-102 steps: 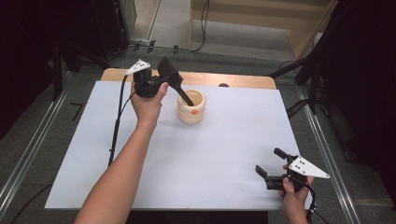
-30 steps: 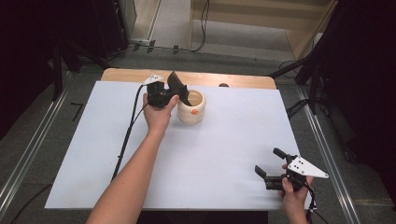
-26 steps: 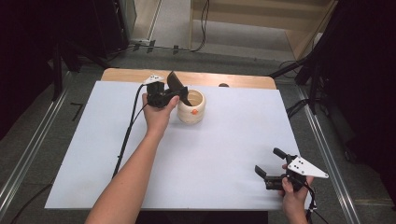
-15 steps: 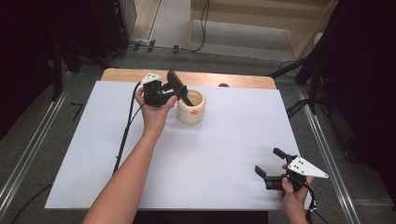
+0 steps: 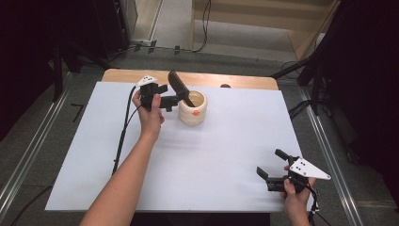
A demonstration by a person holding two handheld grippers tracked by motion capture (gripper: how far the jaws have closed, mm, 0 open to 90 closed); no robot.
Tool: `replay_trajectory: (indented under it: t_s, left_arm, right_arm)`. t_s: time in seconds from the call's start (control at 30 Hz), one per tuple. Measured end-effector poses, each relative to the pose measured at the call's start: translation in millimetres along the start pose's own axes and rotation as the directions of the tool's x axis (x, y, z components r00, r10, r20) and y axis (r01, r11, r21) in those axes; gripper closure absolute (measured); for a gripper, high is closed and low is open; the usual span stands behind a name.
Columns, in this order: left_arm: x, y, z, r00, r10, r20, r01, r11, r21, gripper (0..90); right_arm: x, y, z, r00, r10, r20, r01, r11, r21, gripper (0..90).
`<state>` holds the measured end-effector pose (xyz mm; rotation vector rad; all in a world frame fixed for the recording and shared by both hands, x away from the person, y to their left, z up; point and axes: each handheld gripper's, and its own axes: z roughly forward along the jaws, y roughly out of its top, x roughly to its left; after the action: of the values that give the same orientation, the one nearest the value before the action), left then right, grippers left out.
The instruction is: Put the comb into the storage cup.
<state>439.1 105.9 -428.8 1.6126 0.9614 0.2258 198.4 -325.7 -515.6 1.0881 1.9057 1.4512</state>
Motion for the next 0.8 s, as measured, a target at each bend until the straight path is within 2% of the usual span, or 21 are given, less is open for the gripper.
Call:
replay_trajectory:
  t_s: [0.2,0.3,0.37,0.53,0.8]
  left_arm:
    - [-1.5,-2.2,-8.6,0.9998,0.016,0.014,-0.016,0.9998,-0.008,0.0]
    - [-0.1,-2.5,-14.1,0.9998,-0.001,0.022,0.001,0.9998,-0.021,0.0]
    - [0.0,-2.9,-17.0,0.9996,0.002,0.03,-0.001,0.9994,-0.033,0.0]
    - [-3.0,-4.0,-21.9,0.999,0.038,0.024,-0.038,0.9989,-0.027,0.0]
    - [-5.7,-8.2,-29.0,0.998,0.057,0.026,-0.056,0.9981,-0.024,0.0]
  right_arm:
    - [0.3,0.2,0.5,1.0,-0.003,0.003,0.003,1.0,0.003,0.0]
    - [0.5,0.2,0.8,1.0,-0.007,0.005,0.007,1.0,0.005,0.0]
    - [0.6,0.2,0.8,1.0,-0.005,0.005,0.005,1.0,0.007,0.0]
    - [0.9,0.2,1.0,1.0,-0.007,0.007,0.007,1.0,0.007,0.0]
    - [0.8,0.2,1.1,0.9999,-0.009,0.007,0.009,1.0,0.008,0.0]
